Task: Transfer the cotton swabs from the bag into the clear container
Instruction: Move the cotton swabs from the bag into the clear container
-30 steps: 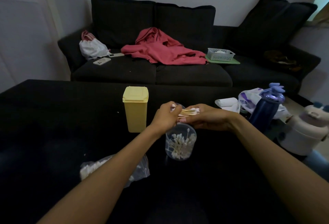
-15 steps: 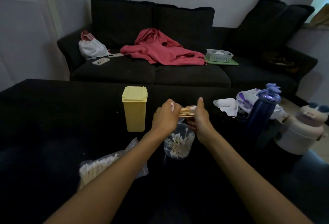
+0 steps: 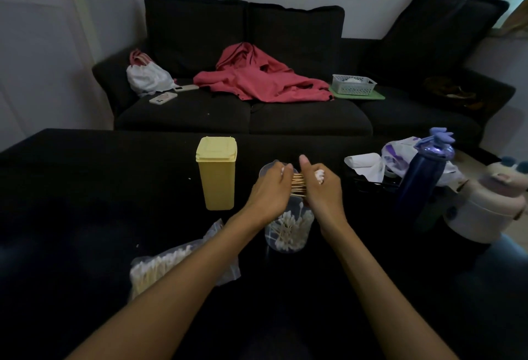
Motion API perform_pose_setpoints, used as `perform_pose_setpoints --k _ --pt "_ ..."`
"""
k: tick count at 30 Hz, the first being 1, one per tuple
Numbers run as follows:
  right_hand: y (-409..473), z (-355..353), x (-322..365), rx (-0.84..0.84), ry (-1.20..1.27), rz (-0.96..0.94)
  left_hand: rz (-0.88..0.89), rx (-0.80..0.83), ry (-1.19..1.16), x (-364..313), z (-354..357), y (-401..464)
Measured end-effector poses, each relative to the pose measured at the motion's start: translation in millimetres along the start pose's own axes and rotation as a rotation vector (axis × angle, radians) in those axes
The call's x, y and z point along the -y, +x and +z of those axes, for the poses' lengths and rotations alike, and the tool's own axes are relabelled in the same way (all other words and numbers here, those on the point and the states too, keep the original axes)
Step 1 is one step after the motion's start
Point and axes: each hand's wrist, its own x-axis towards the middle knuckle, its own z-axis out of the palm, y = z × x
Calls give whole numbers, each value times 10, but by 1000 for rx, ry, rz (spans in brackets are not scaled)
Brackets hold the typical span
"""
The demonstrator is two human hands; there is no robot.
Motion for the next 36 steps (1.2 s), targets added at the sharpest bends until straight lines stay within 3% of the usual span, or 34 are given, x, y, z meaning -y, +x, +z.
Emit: perform_pose_setpoints --k 3,7,11,15,18,22,26,30,36 --pt "-8 36 -67 -66 36 86 -41 -27 23 25 94 -6" --pt "28 56 -66 10 155 267 -13 -184 185 48 129 32" --pt "66 -34 -151 -113 59 211 56 -3 276 8 136 50" --pt "56 -97 -191 -107 58 186 4 145 17 53 92 64" --pt "25 -116 -174 -83 -10 134 -99 205 -45 56 4 34" --pt "21 -230 -141 -128 -63 57 -309 68 -72 80 -229 8" --pt "53 -353 -142 -75 -78 64 -496 269 132 199 -296 -89" --pt "55 -357 -165 -29 -102 79 -449 394 301 379 -126 -116" --pt "79 -419 -207 30 -88 107 -303 260 -39 511 72 -58"
